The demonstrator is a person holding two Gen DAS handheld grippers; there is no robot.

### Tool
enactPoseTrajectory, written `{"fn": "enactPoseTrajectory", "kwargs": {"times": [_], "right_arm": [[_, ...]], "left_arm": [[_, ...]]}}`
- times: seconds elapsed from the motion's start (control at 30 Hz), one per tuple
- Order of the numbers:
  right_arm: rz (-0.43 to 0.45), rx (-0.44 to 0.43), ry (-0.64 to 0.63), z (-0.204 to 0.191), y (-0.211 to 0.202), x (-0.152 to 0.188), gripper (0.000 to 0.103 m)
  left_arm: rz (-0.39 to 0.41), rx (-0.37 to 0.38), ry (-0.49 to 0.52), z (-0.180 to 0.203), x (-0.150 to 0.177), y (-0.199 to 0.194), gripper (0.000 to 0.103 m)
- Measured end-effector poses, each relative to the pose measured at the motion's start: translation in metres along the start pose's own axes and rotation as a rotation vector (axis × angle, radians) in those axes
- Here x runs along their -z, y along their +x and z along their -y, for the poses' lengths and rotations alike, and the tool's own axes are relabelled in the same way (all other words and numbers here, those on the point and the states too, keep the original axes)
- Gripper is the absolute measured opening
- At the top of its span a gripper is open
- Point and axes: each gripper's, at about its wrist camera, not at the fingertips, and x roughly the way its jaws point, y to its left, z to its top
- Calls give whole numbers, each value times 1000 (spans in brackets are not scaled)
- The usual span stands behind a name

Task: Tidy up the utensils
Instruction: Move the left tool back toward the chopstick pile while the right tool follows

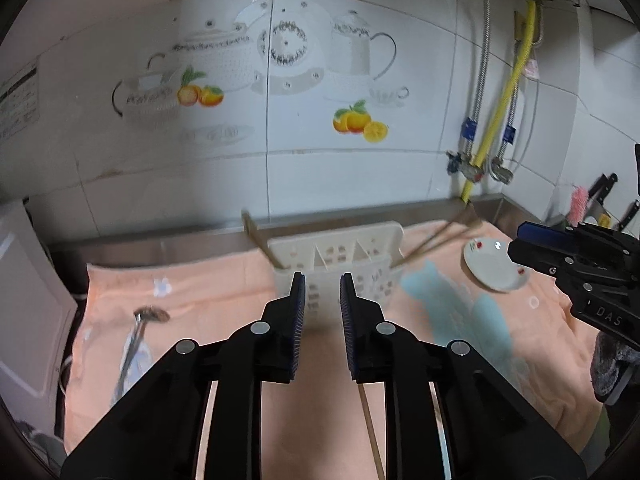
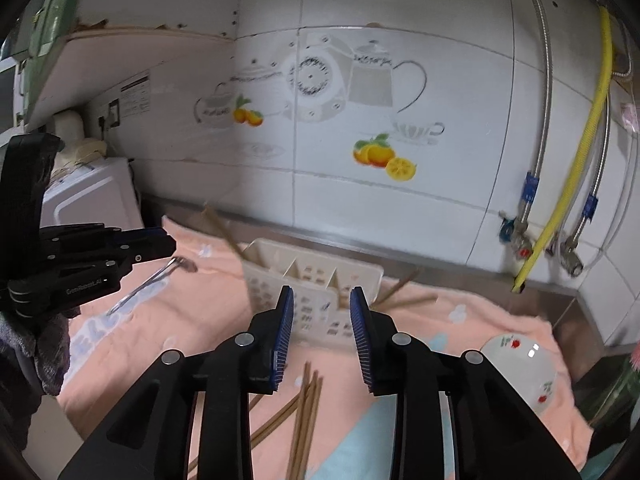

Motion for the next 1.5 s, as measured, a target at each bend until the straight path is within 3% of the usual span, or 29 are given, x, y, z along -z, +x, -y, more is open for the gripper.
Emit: {"fn": "enactPoseTrajectory", "kwargs": {"times": [0.57, 0.77, 1.27, 1.5], "right_arm": [[-141, 5, 17, -28, -1, 140, 29], [-192, -2, 71, -24, 2, 174, 29], [-254, -6, 114, -20, 19, 205, 29], [-285, -16, 120, -18, 33, 212, 20]], "left_arm": [[-130, 10, -78, -14, 117, -10, 25], [-188, 24, -124, -19, 151, -2, 25], [-254, 31, -161, -23, 181, 8, 25], [-277, 43, -163, -20, 189, 12, 25]]}}
